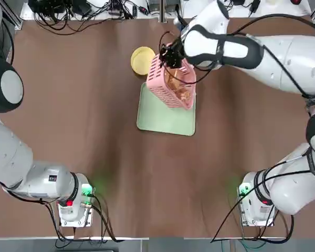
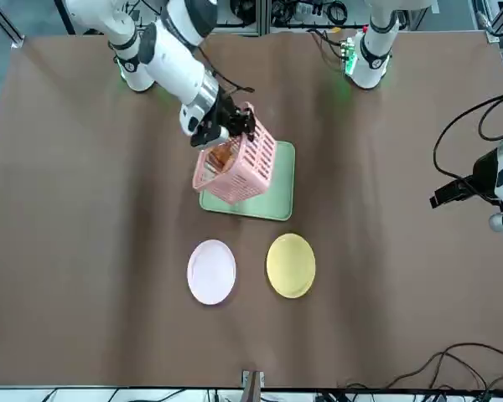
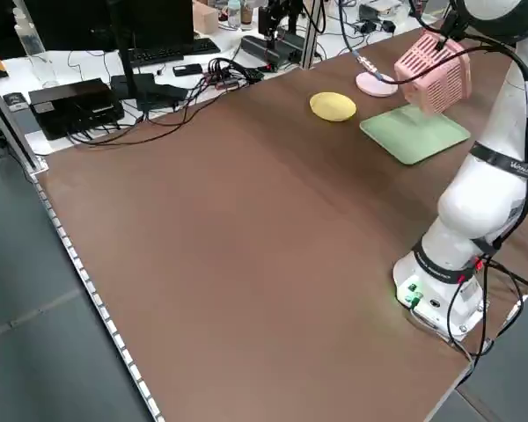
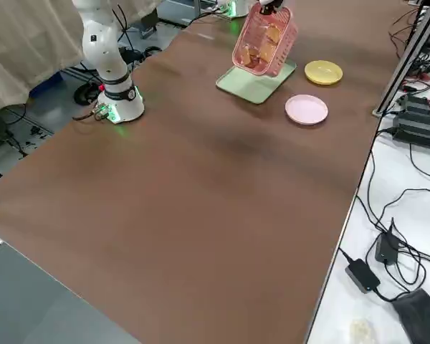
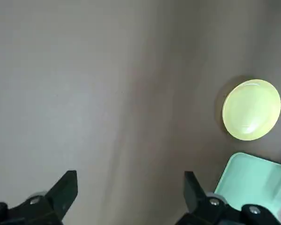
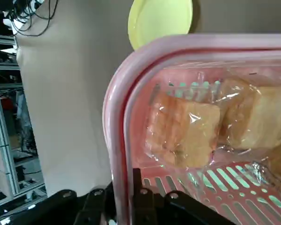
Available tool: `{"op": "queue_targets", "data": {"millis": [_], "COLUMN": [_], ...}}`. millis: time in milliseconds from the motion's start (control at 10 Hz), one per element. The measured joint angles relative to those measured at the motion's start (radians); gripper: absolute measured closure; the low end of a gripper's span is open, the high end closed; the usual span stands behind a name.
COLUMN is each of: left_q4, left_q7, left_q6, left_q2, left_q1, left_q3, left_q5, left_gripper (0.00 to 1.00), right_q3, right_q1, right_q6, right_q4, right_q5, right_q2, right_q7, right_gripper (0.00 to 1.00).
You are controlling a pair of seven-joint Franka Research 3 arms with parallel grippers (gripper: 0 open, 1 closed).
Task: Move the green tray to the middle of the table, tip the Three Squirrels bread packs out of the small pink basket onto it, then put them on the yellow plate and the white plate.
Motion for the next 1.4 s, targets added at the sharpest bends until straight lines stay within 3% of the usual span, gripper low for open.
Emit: {"op": "queue_targets", "data": {"millis": [200,500,1100,1200,1400], "left_q4": [0.000,0.000,-0.001,-0.001,-0.001], "left_q7": [0.000,-0.005,-0.020,-0.025,-0.035], "left_q6": [0.000,0.000,0.000,0.000,0.000], "left_q2": [0.000,0.000,0.001,0.001,0.001], "left_q1": [0.000,-0.003,-0.015,-0.016,-0.019], "left_q3": [0.000,0.000,-0.001,-0.001,-0.002], "left_q5": [0.000,0.000,0.000,0.000,0.000], "left_gripper": [0.00,0.00,0.00,0.00,0.00], "right_q3": [0.000,-0.004,-0.018,0.012,0.125], "right_q1": [0.027,0.028,-0.046,-0.087,-0.200], "right_q6": [0.024,0.025,-0.061,-0.071,-0.074], "right_q4": [0.030,0.037,0.036,0.036,0.035], "right_q5": [0.107,0.412,0.664,0.697,0.791], "right_q2": [0.042,0.048,0.053,0.064,0.092], "right_q7": [-0.063,-0.329,-0.571,-0.610,-0.719], "right_gripper": [0.92,0.92,0.92,0.92,0.92]}}
